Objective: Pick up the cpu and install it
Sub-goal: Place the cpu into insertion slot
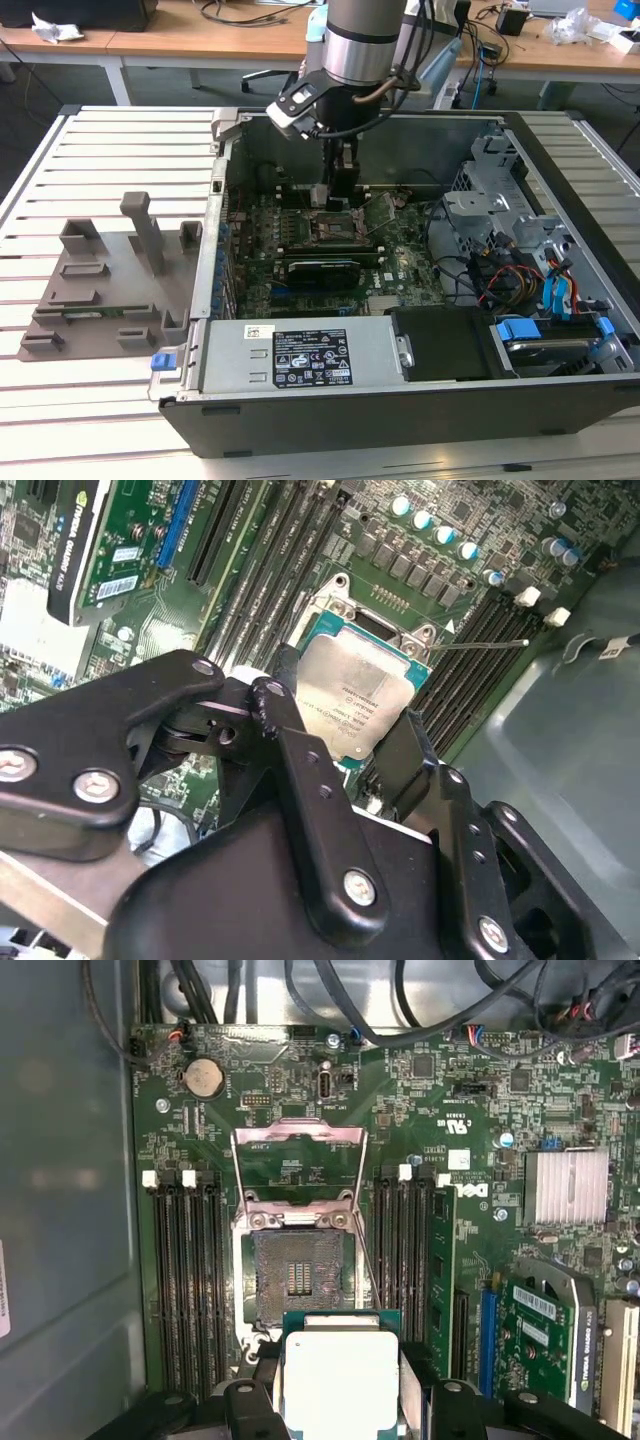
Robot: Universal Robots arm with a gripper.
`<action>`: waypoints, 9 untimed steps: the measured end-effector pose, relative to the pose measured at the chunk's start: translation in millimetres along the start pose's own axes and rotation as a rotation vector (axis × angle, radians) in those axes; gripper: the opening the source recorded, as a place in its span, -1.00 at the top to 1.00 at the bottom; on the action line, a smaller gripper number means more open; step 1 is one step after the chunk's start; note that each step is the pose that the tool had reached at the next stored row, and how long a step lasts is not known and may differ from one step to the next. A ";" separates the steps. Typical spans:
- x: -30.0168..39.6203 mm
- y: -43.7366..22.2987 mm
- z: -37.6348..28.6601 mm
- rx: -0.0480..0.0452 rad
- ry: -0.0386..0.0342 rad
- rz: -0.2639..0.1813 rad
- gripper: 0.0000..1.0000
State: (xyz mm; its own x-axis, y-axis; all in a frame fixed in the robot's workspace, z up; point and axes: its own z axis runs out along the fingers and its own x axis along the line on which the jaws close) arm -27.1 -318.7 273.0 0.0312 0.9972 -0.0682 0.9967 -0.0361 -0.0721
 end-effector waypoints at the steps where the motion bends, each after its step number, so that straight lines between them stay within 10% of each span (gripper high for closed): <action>1: 0.0 0.0 0.0 0.0004 0.0002 0.007 -0.09; 9: 0.0 0.0 0.1 0.0045 0.0024 0.068 -0.09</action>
State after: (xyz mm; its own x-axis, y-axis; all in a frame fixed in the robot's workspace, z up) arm -27.1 -318.7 273.0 0.0990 0.9926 -0.0707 0.9920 -0.1040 -0.0719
